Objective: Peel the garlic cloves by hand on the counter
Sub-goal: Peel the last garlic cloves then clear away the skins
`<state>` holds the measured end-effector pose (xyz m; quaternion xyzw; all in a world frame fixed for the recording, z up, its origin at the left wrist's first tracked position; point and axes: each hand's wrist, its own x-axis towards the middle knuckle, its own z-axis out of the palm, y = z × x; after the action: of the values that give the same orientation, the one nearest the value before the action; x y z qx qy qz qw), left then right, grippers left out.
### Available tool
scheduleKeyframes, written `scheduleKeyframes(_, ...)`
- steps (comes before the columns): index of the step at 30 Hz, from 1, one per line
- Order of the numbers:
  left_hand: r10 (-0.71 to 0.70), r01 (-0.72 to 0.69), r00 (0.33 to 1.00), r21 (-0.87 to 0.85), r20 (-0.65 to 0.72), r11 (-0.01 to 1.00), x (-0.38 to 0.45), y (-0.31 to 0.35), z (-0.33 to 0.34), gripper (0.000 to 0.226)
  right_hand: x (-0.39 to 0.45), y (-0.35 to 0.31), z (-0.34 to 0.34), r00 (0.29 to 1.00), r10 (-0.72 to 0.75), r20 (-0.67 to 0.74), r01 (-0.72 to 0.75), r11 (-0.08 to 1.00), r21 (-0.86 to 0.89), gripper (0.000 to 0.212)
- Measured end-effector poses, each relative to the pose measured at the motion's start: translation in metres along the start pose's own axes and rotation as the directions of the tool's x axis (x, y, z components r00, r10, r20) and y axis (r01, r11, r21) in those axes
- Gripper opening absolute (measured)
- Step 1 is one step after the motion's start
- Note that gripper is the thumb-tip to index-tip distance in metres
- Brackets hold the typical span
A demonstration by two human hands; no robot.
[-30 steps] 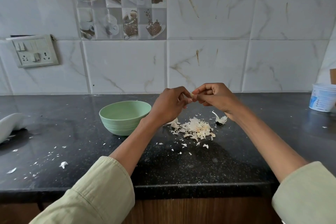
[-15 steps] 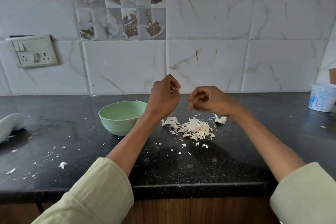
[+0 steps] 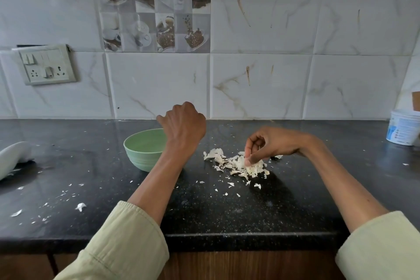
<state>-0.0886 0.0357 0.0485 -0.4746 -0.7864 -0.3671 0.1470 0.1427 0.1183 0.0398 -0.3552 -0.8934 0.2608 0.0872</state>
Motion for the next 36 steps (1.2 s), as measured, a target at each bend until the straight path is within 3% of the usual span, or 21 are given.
scheduleKeyframes(4, 0.053, -0.053, 0.999, 0.021, 0.004, 0.998, -0.001, 0.000, 0.004, 0.021, 0.006, 0.001, 0.005, 0.998, -0.002, 0.055, 0.004, 0.999, -0.036, 0.035)
scheduleKeyframes(7, 0.187, -0.187, 0.982, 0.011, -0.037, 0.982, -0.001, 0.005, 0.009, 0.015, 0.011, 0.004, 0.007, 0.999, -0.017, 0.050, 0.020, 0.998, -0.054, 0.032)
scheduleKeyframes(10, 0.312, -0.301, 0.950, -0.204, 0.025, 0.932, -0.004, 0.013, 0.018, 0.028, 0.013, 0.006, 0.009, 0.998, -0.028, 0.048, 0.030, 0.999, -0.039, 0.027)
scheduleKeyframes(14, 0.518, -0.391, 0.818, -0.418, 0.249, 0.820, -0.021, 0.022, 0.034, 0.027, 0.012, 0.002, 0.008, 0.999, -0.048, -0.008, 0.048, 0.998, -0.047, 0.023)
scheduleKeyframes(17, 0.577, -0.416, 0.763, -0.461, 0.293, 0.784, -0.023, 0.020, 0.051, 0.016, 0.015, 0.006, 0.005, 0.996, -0.043, -0.075, 0.039, 0.998, -0.048, 0.022)
scheduleKeyframes(21, 0.546, -0.307, 0.781, -0.573, 0.305, 0.760, -0.017, 0.016, 0.061, 0.005, 0.014, 0.010, 0.003, 0.988, -0.022, -0.153, 0.030, 0.998, 0.054, 0.017)
scheduleKeyframes(24, 0.540, -0.204, 0.759, -0.654, 0.365, 0.729, -0.016, 0.016, 0.060, 0.019, 0.011, 0.009, 0.000, 0.984, -0.025, -0.177, 0.043, 0.994, 0.104, 0.022)
scheduleKeyframes(28, 0.554, -0.122, 0.723, -0.713, 0.413, 0.691, -0.014, 0.012, 0.060, 0.020, 0.008, 0.009, -0.001, 0.984, -0.030, -0.175, 0.058, 0.985, 0.160, 0.030)
scheduleKeyframes(36, 0.550, -0.136, 0.745, -0.722, 0.377, 0.678, -0.010, 0.011, 0.061, 0.027, 0.007, 0.010, -0.003, 0.981, -0.020, -0.192, 0.073, 0.959, 0.274, 0.029)
